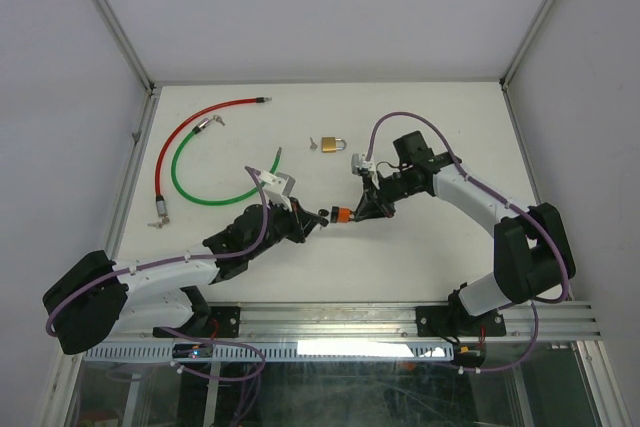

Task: Lock with the key
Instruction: Lock the lock.

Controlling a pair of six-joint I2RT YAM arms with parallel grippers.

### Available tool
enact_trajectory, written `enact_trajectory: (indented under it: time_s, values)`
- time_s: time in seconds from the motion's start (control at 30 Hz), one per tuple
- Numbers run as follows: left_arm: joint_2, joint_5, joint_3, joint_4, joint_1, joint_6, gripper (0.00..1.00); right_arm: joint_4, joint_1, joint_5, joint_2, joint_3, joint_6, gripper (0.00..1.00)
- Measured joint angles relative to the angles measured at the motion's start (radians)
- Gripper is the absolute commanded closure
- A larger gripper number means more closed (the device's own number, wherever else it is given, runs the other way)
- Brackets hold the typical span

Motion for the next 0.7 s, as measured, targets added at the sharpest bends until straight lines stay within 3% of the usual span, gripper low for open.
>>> enact_trajectory:
  time_s: [0.07, 0.27, 0.37, 0.4, 0.43, 0.47, 0.6, 0.7]
  values:
    - [0.000, 0.008, -0.006, 0.011, 0.001, 0.008, 0.70, -0.002, -0.002, 0.001, 0.000, 0.000, 0.001, 1.00]
    - [-0.011, 0.010, -0.046, 0.010, 0.014, 0.061, 0.49, -0.034, -0.017, 0.016, 0.000, 0.000, 0.003, 1.00]
    - [-0.050, 0.022, -0.074, 0.024, 0.014, 0.100, 0.28, -0.041, -0.019, 0.019, 0.000, 0.000, 0.002, 1.00]
    - [-0.068, 0.028, -0.091, 0.048, 0.014, 0.114, 0.25, -0.045, -0.021, 0.019, 0.000, 0.000, 0.001, 1.00]
    - [-0.083, 0.032, -0.108, 0.072, 0.014, 0.127, 0.08, -0.048, -0.021, 0.019, 0.000, 0.000, 0.000, 1.00]
    - [-0.098, 0.041, -0.128, 0.102, 0.014, 0.137, 0.02, -0.053, -0.021, 0.019, 0.000, 0.000, -0.002, 1.00]
    - [-0.123, 0.131, -0.194, 0.219, 0.061, 0.156, 0.01, -0.069, -0.021, 0.018, 0.000, 0.000, -0.018, 1.00]
    - [-0.103, 0.320, -0.230, 0.362, 0.208, 0.109, 0.01, -0.080, -0.021, 0.017, 0.000, 0.000, -0.030, 1.00]
